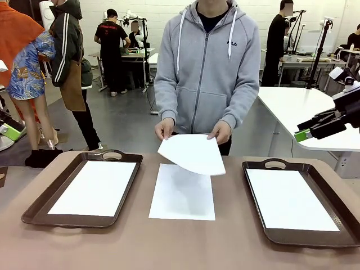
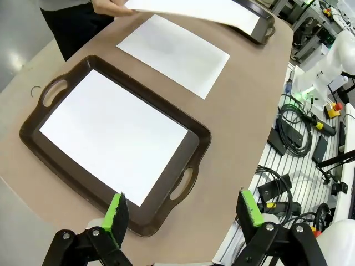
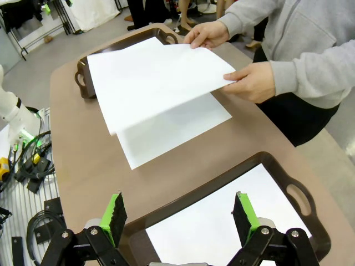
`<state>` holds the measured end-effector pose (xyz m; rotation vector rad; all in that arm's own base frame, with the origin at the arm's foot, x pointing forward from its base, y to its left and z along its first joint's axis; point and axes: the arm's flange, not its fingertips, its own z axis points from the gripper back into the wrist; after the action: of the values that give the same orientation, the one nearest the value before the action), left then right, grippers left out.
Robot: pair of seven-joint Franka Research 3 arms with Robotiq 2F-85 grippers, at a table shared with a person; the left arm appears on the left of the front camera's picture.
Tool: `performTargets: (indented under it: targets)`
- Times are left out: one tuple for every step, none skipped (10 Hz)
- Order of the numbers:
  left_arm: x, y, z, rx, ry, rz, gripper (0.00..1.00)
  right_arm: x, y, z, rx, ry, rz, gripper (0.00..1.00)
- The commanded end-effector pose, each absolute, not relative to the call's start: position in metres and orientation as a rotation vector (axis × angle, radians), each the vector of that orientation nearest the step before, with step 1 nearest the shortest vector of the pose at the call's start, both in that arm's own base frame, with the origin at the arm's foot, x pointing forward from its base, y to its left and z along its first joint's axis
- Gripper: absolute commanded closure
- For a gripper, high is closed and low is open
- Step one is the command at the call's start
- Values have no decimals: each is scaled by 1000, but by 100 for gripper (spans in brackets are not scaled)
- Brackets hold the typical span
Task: Sort the A4 documents.
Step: Receive the A4 Paper.
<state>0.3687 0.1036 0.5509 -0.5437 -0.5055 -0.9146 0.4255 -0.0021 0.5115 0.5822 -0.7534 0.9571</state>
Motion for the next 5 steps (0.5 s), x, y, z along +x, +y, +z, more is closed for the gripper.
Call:
performTargets:
  targets:
    - [368, 105, 552, -535, -515, -911, 0, 425, -2, 512, 583, -755, 960, 0]
    - [368, 105, 552, -535, -515, -911, 0, 425, -2, 512, 583, -755, 960, 0]
    - [368, 105, 552, -535, -515, -911, 0, 425, -2, 512, 583, -755, 960, 0]
    - [368, 105, 552, -535, -515, -911, 0, 425, -2, 512, 583, -755, 960, 0]
    - [368, 105, 552, -535, -515, -911, 0, 425, -2, 512, 583, -755, 960, 0]
